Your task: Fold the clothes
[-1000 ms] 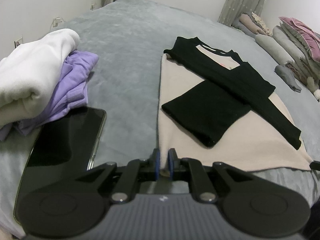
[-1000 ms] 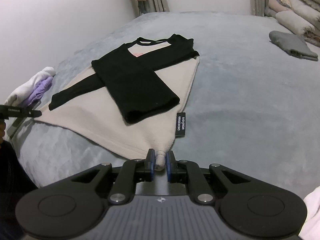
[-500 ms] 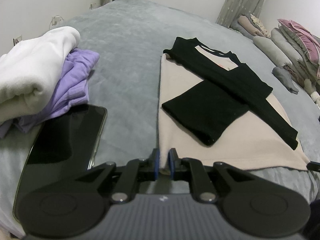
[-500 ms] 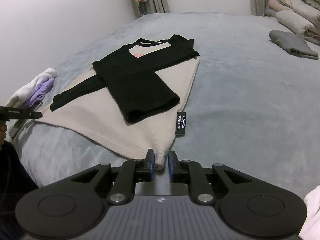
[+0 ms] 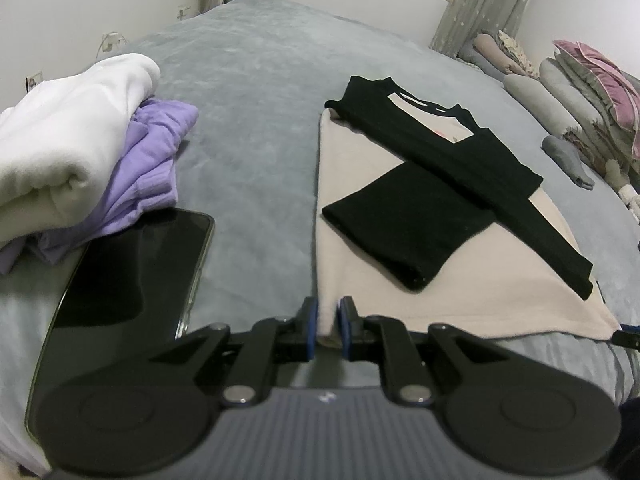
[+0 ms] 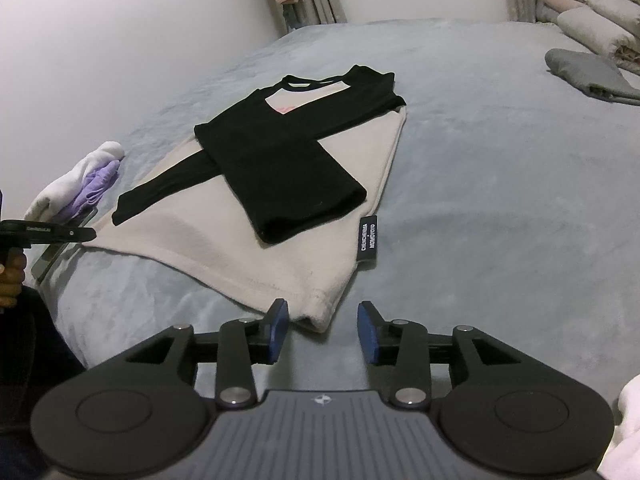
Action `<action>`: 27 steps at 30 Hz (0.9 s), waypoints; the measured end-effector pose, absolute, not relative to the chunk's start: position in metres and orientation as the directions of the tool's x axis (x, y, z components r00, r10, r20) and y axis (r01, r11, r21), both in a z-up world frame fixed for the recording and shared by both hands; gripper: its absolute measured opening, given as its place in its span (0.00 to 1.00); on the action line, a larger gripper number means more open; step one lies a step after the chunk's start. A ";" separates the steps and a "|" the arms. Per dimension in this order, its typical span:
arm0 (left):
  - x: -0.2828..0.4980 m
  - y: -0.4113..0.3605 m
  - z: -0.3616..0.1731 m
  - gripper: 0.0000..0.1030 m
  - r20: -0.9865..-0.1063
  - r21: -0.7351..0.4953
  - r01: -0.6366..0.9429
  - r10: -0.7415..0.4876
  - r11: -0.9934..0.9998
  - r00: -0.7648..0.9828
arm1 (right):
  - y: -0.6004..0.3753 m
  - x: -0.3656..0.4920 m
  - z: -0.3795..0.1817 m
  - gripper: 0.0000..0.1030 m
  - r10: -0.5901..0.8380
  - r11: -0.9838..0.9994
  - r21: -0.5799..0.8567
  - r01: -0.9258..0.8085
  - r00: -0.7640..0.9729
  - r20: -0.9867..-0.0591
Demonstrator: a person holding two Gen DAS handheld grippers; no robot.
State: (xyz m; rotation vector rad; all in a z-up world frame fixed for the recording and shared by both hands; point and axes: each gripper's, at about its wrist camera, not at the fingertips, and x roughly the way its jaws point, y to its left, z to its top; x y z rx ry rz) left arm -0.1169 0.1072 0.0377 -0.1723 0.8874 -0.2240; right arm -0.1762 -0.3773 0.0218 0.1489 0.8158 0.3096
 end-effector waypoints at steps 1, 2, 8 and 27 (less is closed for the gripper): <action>-0.117 0.107 0.038 0.12 -0.747 -0.241 0.123 -0.265 0.963 0.610 | -0.378 -0.177 0.022 0.39 0.330 0.944 0.252 -0.214 0.644 -0.690; -0.117 0.107 0.038 0.12 -0.746 -0.241 0.124 -0.266 0.962 0.610 | -0.378 -0.177 0.021 0.40 0.332 0.943 0.254 -0.215 0.644 -0.689; -0.118 0.111 0.040 0.15 -0.749 -0.255 0.124 -0.277 0.959 0.602 | -0.373 -0.185 0.020 0.51 0.327 0.944 0.204 -0.260 0.643 -0.692; -0.117 0.123 0.048 0.34 -0.758 -0.181 0.224 -0.281 0.958 0.588 | -0.334 -0.196 0.014 0.53 0.173 0.897 -0.198 -0.395 0.726 -0.666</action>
